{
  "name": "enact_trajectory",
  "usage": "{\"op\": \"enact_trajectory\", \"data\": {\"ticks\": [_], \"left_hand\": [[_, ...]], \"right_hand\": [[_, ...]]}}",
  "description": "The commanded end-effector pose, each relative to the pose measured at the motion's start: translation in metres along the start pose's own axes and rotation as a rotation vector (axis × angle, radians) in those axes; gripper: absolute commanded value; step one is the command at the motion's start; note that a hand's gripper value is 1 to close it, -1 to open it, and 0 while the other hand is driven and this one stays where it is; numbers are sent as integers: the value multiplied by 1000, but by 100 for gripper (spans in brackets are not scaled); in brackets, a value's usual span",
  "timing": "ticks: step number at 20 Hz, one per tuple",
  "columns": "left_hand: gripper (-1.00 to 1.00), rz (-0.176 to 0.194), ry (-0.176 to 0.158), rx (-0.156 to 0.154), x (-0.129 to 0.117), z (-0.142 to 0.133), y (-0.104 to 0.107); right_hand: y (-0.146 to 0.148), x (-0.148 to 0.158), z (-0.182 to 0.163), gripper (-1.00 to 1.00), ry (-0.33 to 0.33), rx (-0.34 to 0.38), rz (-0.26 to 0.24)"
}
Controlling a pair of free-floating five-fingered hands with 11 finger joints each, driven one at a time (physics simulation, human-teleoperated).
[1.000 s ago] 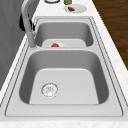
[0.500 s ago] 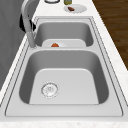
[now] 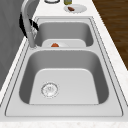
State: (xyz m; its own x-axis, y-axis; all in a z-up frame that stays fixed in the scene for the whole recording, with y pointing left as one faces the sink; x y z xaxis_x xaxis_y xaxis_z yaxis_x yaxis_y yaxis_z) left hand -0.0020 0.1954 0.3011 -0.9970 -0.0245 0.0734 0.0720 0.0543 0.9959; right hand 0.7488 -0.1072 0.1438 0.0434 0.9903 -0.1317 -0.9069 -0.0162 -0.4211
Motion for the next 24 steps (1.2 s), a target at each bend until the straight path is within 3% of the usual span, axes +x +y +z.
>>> {"op": "enact_trajectory", "data": {"ticks": [1,8,17,24], "left_hand": [[0,0,0,0,0,0,0],[0,0,0,0,0,0,0],[0,0,0,0,0,0,0],[0,0,0,0,0,0,0]], "right_hand": [[16,-20,5,-100,-44,-11,-22],[25,-56,5,-100,-149,-41,-65],[60,-88,15,-100,-194,-114,-102],[92,-107,28,-100,-186,-178,-113]]}}
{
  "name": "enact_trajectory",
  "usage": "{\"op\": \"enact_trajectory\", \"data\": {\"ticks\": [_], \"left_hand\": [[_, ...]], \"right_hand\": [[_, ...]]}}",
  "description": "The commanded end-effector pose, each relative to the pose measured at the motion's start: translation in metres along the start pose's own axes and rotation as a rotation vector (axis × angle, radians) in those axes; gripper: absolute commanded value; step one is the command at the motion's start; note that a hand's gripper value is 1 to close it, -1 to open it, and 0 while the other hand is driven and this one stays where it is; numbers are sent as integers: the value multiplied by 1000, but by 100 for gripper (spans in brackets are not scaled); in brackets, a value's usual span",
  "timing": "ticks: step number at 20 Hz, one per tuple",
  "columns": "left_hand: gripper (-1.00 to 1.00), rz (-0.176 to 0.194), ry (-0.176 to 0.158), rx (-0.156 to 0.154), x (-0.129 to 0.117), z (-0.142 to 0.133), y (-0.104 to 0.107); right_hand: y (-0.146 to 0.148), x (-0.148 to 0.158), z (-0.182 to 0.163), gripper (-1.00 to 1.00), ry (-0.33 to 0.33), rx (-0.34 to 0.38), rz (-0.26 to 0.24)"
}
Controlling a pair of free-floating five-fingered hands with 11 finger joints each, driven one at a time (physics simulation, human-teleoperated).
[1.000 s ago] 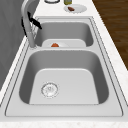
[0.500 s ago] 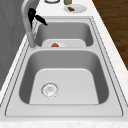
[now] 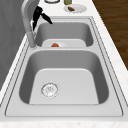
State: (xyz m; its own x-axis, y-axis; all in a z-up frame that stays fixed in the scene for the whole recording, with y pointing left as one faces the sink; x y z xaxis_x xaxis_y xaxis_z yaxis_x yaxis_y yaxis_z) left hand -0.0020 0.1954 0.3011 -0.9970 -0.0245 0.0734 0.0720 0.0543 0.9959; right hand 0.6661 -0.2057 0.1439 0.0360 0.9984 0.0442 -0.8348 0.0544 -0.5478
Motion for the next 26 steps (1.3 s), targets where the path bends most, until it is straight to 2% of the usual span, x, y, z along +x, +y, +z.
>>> {"op": "enact_trajectory", "data": {"ticks": [1,9,26], "left_hand": [[0,0,0,0,0,0,0],[0,0,0,0,0,0,0],[0,0,0,0,0,0,0]], "right_hand": [[19,-8,13,-100,-27,-47,-34],[63,-20,43,-100,-17,-115,-37],[164,-58,123,-100,-61,-175,-49]]}}
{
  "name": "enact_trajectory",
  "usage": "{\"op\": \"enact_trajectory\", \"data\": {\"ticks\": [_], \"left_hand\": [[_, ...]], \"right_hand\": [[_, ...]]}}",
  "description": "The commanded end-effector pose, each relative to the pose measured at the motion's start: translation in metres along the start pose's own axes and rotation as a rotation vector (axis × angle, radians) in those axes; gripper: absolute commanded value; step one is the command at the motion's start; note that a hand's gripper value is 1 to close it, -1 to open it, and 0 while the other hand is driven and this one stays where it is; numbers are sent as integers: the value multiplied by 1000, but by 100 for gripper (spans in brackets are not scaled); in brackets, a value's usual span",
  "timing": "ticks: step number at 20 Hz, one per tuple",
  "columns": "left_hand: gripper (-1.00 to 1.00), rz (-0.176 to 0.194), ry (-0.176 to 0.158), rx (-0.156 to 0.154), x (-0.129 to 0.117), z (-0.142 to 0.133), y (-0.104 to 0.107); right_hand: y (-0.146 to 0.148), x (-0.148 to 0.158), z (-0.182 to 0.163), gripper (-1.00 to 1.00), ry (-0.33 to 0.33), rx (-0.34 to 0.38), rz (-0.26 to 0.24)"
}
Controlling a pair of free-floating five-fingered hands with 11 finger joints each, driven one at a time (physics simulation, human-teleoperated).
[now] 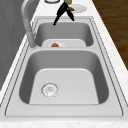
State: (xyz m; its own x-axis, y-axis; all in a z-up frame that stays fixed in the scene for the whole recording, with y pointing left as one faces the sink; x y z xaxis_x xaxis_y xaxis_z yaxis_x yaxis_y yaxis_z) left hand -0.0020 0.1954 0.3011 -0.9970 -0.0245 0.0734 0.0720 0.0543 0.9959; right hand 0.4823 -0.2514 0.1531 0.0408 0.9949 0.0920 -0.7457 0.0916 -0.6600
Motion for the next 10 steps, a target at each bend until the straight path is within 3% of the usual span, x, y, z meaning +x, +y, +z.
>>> {"op": "enact_trajectory", "data": {"ticks": [1,10], "left_hand": [[0,0,0,0,0,0,0],[0,0,0,0,0,0,0]], "right_hand": [[21,-8,22,-100,-25,-36,-18],[73,-23,74,-100,-40,-81,-30]]}}
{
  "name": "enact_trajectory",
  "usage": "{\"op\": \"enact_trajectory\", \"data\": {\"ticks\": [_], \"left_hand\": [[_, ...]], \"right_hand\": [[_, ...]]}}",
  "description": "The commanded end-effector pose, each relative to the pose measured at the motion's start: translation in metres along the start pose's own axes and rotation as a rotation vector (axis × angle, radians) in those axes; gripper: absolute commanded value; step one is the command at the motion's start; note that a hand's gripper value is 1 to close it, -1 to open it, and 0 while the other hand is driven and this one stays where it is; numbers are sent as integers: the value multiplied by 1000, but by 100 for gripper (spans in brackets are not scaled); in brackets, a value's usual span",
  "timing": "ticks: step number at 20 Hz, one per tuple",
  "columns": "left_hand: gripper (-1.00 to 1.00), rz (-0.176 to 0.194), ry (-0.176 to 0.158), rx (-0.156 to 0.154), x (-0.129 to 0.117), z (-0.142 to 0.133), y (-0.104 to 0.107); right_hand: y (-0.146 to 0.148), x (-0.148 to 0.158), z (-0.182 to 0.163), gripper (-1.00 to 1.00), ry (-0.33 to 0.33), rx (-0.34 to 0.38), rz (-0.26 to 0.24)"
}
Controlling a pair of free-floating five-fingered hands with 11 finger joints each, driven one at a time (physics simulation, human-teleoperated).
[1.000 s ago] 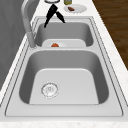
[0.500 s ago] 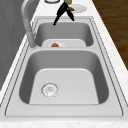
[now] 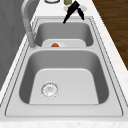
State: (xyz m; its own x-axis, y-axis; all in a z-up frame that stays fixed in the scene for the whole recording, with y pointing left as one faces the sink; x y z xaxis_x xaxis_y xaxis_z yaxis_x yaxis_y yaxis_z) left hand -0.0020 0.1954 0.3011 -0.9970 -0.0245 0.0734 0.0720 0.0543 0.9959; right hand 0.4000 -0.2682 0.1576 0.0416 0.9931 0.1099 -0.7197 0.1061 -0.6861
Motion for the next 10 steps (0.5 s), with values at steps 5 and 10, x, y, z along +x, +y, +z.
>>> {"op": "enact_trajectory", "data": {"ticks": [5,10], "left_hand": [[0,0,0,0,0,0,0],[0,0,0,0,0,0,0]], "right_hand": [[43,-8,45,-100,-33,-84,-24],[55,-8,76,-100,-36,-135,-25]]}}
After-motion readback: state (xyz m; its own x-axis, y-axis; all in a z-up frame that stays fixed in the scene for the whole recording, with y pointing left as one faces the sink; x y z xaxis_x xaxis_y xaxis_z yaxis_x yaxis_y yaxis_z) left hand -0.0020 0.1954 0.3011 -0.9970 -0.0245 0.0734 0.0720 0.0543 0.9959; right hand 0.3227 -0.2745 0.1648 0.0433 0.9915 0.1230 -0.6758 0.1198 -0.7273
